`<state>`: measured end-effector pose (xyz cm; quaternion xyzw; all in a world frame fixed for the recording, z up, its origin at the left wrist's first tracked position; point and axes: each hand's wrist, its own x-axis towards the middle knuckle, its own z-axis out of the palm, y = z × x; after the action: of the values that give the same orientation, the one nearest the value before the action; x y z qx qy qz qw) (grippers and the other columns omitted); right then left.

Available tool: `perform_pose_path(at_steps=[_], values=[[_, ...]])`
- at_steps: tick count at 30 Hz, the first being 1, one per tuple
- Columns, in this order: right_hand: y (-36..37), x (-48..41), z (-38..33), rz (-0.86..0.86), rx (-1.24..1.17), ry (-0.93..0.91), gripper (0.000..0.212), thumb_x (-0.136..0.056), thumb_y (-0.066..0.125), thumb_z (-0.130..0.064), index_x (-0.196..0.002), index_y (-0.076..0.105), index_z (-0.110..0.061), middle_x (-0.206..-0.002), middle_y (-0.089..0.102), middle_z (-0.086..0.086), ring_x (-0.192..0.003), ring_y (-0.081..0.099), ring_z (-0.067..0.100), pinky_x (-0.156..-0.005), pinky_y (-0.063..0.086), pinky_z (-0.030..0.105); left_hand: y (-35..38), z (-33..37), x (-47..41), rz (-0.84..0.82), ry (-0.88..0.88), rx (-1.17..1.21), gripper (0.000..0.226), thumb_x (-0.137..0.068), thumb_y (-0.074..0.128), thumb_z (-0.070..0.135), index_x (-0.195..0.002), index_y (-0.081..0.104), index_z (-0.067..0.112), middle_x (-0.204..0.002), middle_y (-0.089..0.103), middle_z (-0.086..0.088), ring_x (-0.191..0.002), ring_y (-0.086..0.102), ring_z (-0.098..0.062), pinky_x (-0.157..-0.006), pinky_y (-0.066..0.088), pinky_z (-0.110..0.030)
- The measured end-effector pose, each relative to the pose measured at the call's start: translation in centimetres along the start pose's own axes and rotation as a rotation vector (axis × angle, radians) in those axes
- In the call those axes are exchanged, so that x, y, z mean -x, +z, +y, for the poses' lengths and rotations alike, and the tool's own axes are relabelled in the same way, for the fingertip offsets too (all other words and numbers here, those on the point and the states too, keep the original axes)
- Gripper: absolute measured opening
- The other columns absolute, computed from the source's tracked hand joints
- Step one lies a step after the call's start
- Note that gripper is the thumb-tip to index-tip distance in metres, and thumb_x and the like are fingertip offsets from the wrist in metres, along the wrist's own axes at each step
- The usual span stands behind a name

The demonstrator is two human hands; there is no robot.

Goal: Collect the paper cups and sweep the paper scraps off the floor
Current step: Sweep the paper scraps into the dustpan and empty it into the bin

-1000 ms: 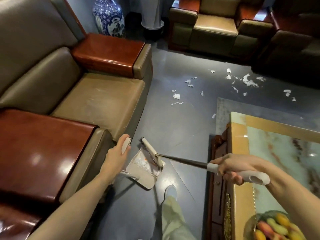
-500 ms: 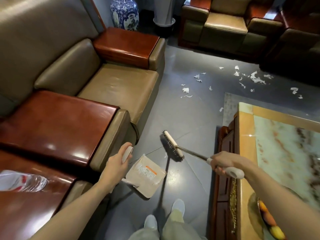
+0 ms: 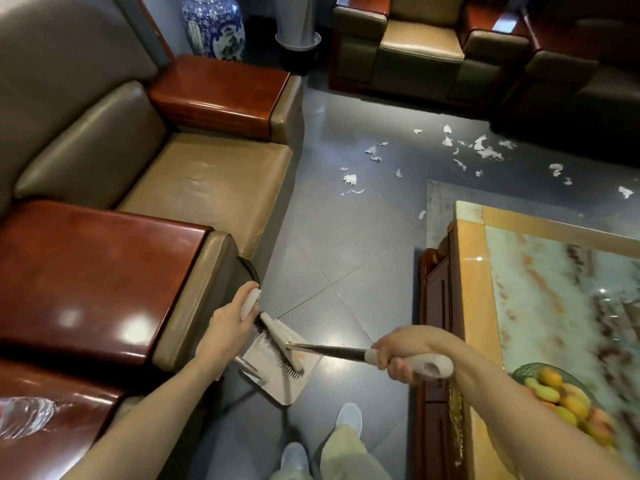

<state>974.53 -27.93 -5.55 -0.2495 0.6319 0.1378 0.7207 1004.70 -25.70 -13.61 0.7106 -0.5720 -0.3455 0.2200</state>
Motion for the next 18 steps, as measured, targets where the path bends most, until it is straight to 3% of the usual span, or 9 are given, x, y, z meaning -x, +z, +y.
perform_pose_path(at_steps=[3, 7, 13, 16, 18], values=[[-3.9, 2.8, -2.1, -0.032, -0.095, 0.018, 0.046, -0.09, 0.045, -0.001, -0.136, 0.039, -0.006, -0.054, 0.044, 0.001, -0.037, 0.042, 0.006, -0.035, 0.037, 0.013, -0.1, 1.2, -2.7, -0.028, 0.058, -0.027, 0.032, -0.097, 0.047, 0.034, -0.127, 0.043, 0.043, -0.069, 0.054, 0.007, -0.063, 0.054, -0.017, -0.061, 0.04, -0.034], [-7.4, 4.0, -4.3, 0.082, 0.06, -0.139, 0.046, -0.088, 0.048, 0.0, -0.134, 0.042, -0.005, -0.055, 0.047, 0.004, -0.043, 0.042, 0.009, -0.037, 0.037, 0.017, 0.3, 3.4, -7.1, -0.003, 0.08, -0.031, 0.03, -0.097, 0.046, 0.035, -0.127, 0.042, 0.043, -0.065, 0.056, 0.007, -0.056, 0.053, -0.012, -0.056, 0.039, -0.032], [-18.3, 3.7, -11.6, 0.197, -0.089, -0.266, 0.04, -0.09, 0.044, 0.003, -0.128, 0.046, -0.008, -0.047, 0.044, 0.003, -0.034, 0.04, 0.008, -0.032, 0.034, 0.015, 2.2, 9.7, -17.9, 0.068, 0.087, 0.011, 0.036, -0.097, 0.05, 0.027, -0.132, 0.044, 0.034, -0.086, 0.06, -0.006, -0.084, 0.061, -0.035, -0.072, 0.042, -0.035], [-24.7, 4.0, -16.1, 0.218, -0.211, -0.29, 0.035, -0.09, 0.037, 0.005, -0.123, 0.044, -0.003, -0.043, 0.037, 0.003, -0.029, 0.035, 0.007, -0.03, 0.029, 0.012, 3.0, 13.8, -24.6, 0.128, 0.056, 0.028, 0.038, -0.096, 0.049, 0.03, -0.133, 0.042, 0.037, -0.102, 0.064, -0.01, -0.087, 0.06, -0.033, -0.08, 0.045, -0.038], [-28.8, 4.5, -18.9, 0.194, -0.282, -0.287, 0.024, -0.091, 0.034, 0.005, -0.105, 0.05, -0.006, -0.041, 0.035, 0.003, -0.026, 0.034, 0.007, -0.028, 0.028, 0.01, 3.4, 16.7, -28.8, 0.141, 0.045, 0.062, 0.037, -0.097, 0.048, 0.032, -0.132, 0.04, 0.041, -0.103, 0.063, -0.01, -0.084, 0.059, -0.03, -0.079, 0.046, -0.039]])
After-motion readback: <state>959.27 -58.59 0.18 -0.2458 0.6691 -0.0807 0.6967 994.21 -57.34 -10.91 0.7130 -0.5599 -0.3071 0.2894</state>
